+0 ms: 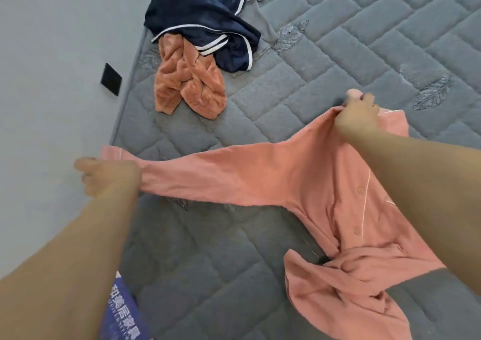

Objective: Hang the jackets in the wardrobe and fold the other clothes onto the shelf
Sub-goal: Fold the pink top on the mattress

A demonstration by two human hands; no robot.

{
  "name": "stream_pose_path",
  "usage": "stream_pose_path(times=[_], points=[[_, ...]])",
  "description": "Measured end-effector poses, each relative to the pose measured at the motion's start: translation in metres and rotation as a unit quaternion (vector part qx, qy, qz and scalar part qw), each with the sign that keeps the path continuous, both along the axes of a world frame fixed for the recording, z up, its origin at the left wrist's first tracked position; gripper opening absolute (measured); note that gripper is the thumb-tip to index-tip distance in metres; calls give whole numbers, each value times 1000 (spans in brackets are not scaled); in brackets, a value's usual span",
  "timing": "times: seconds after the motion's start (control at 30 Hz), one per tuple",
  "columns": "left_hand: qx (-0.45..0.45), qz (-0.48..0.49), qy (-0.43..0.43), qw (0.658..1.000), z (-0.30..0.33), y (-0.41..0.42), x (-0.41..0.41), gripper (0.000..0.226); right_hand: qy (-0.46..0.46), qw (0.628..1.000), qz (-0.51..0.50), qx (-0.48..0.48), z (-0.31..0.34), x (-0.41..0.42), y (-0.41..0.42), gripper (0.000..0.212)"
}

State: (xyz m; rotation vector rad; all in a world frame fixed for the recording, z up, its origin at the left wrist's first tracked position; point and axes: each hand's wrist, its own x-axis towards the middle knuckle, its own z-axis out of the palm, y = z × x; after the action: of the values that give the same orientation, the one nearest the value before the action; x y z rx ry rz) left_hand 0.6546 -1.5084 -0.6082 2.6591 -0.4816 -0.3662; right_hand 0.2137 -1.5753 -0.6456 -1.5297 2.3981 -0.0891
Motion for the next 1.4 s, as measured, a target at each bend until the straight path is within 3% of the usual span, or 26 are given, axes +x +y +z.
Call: stream_pose_path(times=[0.07, 0.17, 0.23, 0.37, 0.5, 0.63, 0.73, 0.8, 0.9, 1.0, 1.07, 1.17, 1.27, 1.4], points=[[69, -100, -66, 990, -4, 11, -57, 62, -23, 999, 21, 14, -7, 4, 5, 40], [86, -353, -28, 931, -23, 16, -143, 61, -68, 997, -7, 25, -22, -10, 25, 53], [80, -464, 19, 882, -31, 6, -204, 54, -24, 999, -14, 20, -33, -36, 39, 52], [92, -589, 64, 801, -55, -28, -315, 47, -2, 971, -225, 80, -51, -113, 51, 71], [90, -597, 39, 796, -93, -63, -382, 56, -33, 963, -238, 124, -74, -169, 60, 81], [101, -589, -41, 801, -115, -71, -401, 43, -52, 976, -185, 107, -89, -175, 57, 48], [30, -621, 28, 783, -99, -84, -403, 15, -122, 983, -135, 14, -81, -169, 42, 26], [-32, -617, 40, 785, -81, -110, -410, 15, -173, 975, -124, -68, -62, -172, 15, 18], [-75, -579, -77, 808, -63, -166, -421, 30, -123, 964, -120, -202, -30, -185, -47, 19], [-67, -540, -112, 832, -75, -211, -435, 37, 33, 952, -104, -287, -27, -191, -99, 27], [-33, -544, -88, 834, -100, -215, -445, 48, 60, 962, -96, -249, -53, -190, -110, 40], [54, -591, -80, 801, -158, -188, -449, 65, 63, 992, -20, -107, -120, -185, -90, 61], [25, -582, -163, 796, -191, -180, -447, 70, 95, 988, -18, -124, -154, -191, -88, 66], [28, -585, -170, 792, -181, -187, -449, 71, 77, 990, -16, -113, -142, -191, -97, 64]])
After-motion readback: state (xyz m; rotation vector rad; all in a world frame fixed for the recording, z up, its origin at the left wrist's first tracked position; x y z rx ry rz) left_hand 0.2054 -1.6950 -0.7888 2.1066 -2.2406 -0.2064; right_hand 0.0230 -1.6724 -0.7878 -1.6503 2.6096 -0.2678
